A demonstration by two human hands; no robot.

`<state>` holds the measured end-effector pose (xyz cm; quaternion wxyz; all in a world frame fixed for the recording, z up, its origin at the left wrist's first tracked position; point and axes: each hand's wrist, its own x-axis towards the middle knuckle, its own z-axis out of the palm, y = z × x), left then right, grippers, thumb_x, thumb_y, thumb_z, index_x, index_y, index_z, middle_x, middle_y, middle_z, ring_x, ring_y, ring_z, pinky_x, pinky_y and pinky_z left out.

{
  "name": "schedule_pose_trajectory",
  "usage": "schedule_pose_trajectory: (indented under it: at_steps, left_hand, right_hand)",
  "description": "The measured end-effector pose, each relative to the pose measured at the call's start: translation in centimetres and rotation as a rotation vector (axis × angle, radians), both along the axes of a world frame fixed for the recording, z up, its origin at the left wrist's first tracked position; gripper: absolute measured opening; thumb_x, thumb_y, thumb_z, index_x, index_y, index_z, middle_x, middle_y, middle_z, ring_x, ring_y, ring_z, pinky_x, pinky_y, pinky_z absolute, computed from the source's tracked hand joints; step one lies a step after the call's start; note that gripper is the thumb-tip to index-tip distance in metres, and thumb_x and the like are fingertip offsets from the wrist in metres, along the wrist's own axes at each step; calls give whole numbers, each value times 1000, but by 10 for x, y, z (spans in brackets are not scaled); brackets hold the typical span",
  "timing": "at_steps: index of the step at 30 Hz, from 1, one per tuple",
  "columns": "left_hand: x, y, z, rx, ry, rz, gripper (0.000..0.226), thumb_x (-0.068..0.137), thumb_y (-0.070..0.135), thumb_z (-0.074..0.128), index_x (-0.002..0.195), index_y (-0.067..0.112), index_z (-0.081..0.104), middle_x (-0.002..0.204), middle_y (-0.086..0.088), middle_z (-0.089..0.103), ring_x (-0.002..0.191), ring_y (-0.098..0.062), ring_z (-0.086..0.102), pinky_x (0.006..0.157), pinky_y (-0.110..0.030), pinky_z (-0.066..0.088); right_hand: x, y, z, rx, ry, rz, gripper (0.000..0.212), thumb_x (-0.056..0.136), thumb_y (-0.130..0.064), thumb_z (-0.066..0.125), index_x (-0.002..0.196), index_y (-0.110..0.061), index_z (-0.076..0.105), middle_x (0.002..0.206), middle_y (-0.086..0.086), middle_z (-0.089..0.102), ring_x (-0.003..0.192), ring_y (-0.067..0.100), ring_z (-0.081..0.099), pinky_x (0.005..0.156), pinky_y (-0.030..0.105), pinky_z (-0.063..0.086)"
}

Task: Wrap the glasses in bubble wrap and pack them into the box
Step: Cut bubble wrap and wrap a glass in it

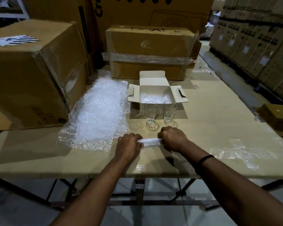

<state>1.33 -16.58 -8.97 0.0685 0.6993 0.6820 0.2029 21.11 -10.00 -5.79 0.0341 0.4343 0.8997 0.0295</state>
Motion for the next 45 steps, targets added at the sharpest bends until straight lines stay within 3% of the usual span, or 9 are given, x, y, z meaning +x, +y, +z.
schedule_pose_trajectory:
  at_steps: [4,8,12,15,19,23,27,35,45]
  left_hand:
    - [-1,9,0,-59,-369,-13,33,81,14,67,112,26,69,106,0,70,90,-21,64,78,-33,52]
    - [3,32,4,-240,-933,82,52,82,-9,56,121,26,60,108,-8,62,67,-22,62,49,-31,46]
    - [14,71,-1,-174,-1070,199,50,82,-13,54,118,21,59,108,-10,63,75,-21,62,63,-36,51]
    - [26,98,-10,-180,-1092,222,65,72,-10,73,127,20,55,115,-5,63,101,-25,63,86,-47,57]
    - [42,123,-11,-142,-1035,210,65,65,1,85,117,26,55,109,1,66,97,-22,66,85,-48,57]
    - [51,133,-10,-98,-1028,287,56,69,5,84,113,27,57,108,-2,67,87,-22,65,77,-49,59]
    - [42,113,-15,-88,-966,195,46,68,17,86,100,35,58,99,4,70,90,-18,68,80,-47,58]
    - [15,72,-21,-145,-957,78,56,62,18,91,113,25,68,102,5,74,92,-14,70,82,-35,58]
    - [6,64,-21,-110,-921,1,51,57,26,89,105,22,69,97,4,75,90,-16,70,83,-42,57]
  right_hand:
    - [2,-1,-1,6,114,-140,40,85,-17,60,122,-33,55,108,2,66,93,27,64,64,29,40]
    - [26,10,5,-129,655,-411,26,80,-5,63,99,-21,71,95,3,72,89,21,66,70,26,43]
    - [45,13,17,-441,1295,-693,15,81,5,64,80,-9,70,75,6,67,68,17,60,61,26,48]
    - [58,15,29,-734,1687,-815,17,88,12,50,94,4,64,82,15,66,70,22,64,57,27,55]
    - [85,23,32,-1103,2026,-758,43,82,18,32,117,10,56,108,23,67,92,27,67,51,16,51]
    - [87,25,30,-1118,1882,-667,38,80,24,45,111,8,60,103,23,70,86,26,70,66,24,57]
    - [61,19,30,-843,1763,-673,8,90,7,57,95,9,63,83,20,70,72,24,71,64,27,58]
    - [-7,16,25,-232,1421,-579,19,80,-31,77,88,-29,59,91,-6,69,75,18,68,66,34,54]
    - [-24,46,49,212,347,40,21,80,-20,64,96,-27,74,108,-8,71,94,23,56,77,34,36]
